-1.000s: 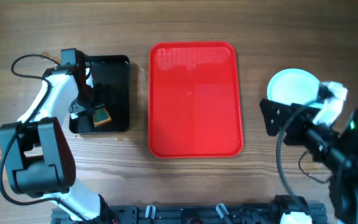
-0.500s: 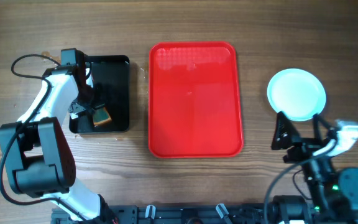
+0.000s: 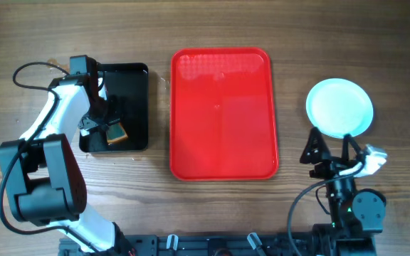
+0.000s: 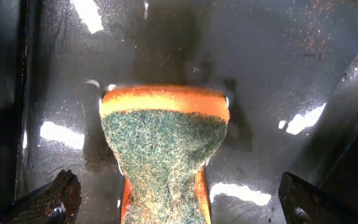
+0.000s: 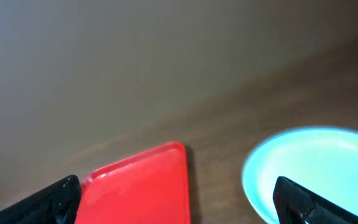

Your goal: Clean dirty plates on tray and stack at the side

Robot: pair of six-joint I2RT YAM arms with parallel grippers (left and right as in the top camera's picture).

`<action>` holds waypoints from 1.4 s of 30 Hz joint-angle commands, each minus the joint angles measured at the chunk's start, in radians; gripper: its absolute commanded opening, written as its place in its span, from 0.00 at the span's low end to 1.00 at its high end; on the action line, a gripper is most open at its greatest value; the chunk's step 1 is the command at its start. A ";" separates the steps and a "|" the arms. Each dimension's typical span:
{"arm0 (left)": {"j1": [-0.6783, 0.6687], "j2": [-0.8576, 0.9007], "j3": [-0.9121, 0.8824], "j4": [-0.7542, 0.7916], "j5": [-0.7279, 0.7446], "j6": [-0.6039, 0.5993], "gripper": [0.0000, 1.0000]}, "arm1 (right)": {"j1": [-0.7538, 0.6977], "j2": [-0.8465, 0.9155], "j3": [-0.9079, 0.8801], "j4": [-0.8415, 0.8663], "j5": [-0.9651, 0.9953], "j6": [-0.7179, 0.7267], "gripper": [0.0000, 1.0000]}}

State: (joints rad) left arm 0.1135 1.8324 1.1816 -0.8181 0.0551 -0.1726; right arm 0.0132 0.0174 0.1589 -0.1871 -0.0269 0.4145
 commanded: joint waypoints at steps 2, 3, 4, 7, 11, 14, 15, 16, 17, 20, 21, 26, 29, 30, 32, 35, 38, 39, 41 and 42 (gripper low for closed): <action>0.003 -0.012 0.002 0.000 0.016 0.012 1.00 | 0.022 -0.014 -0.113 0.099 -0.144 -0.179 1.00; 0.003 -0.012 0.002 0.000 0.016 0.012 1.00 | 0.023 -0.014 -0.129 0.152 -0.143 -0.182 1.00; 0.003 -0.012 0.002 0.000 0.016 0.012 1.00 | 0.023 -0.014 -0.149 0.203 -0.136 -0.179 1.00; 0.003 -0.012 0.002 0.000 0.015 0.012 1.00 | 0.023 -0.014 -0.154 0.201 -0.115 -0.177 1.00; 0.003 -0.012 0.002 0.000 0.016 0.012 1.00 | 0.023 -0.014 -0.154 0.200 -0.115 -0.178 1.00; 0.003 -0.012 0.002 0.000 0.015 0.012 1.00 | 0.023 -0.014 -0.154 0.200 -0.115 -0.178 1.00; 0.003 -0.012 0.002 0.000 0.016 0.012 1.00 | 0.023 -0.014 -0.154 0.200 -0.115 -0.178 1.00; 0.003 -0.012 0.002 0.000 0.016 0.012 1.00 | 0.023 -0.014 -0.154 0.200 -0.115 -0.177 1.00; 0.003 -0.012 0.002 0.000 0.016 0.012 1.00 | 0.023 -0.014 -0.154 0.200 -0.115 -0.178 1.00; 0.003 -0.012 0.002 0.000 0.016 0.012 1.00 | 0.023 -0.013 -0.154 0.199 -0.115 -0.178 1.00; 0.003 -0.012 0.002 0.000 0.016 0.012 1.00 | 0.023 -0.013 -0.154 0.199 -0.115 -0.178 1.00; 0.005 -0.015 0.002 0.000 0.015 0.012 1.00 | 0.023 -0.013 -0.154 0.199 -0.115 -0.178 1.00; -0.018 -0.040 -0.005 0.000 0.015 0.012 1.00 | 0.023 -0.013 -0.154 0.199 -0.115 -0.178 1.00; -0.037 -0.079 -0.018 0.000 0.015 0.012 1.00 | 0.023 -0.013 -0.154 0.199 -0.115 -0.178 0.99; -0.090 -0.189 -0.054 0.000 -0.050 0.013 1.00 | 0.023 -0.013 -0.154 0.199 -0.115 -0.178 1.00; -0.135 -0.317 -0.085 -0.001 -0.151 0.013 1.00 | 0.023 -0.013 -0.154 0.199 -0.115 -0.178 1.00; -0.161 -0.475 -0.129 0.000 -0.156 0.012 1.00 | 0.023 -0.010 -0.154 0.198 -0.115 -0.178 1.00; -0.161 -0.537 -0.148 0.001 -0.161 0.013 1.00 | 0.023 -0.009 -0.154 0.199 -0.115 -0.178 1.00; -0.159 -0.673 -0.206 0.063 -0.171 0.012 1.00 | 0.023 -0.008 -0.154 0.198 -0.115 -0.178 1.00; -0.159 -0.742 -0.248 0.121 -0.171 0.012 1.00 | 0.023 -0.008 -0.154 0.198 -0.115 -0.178 1.00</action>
State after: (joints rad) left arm -0.0444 1.2495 1.0161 -0.7708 -0.0822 -0.1692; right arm 0.0315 0.0154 0.0078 0.0055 -0.1307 0.2554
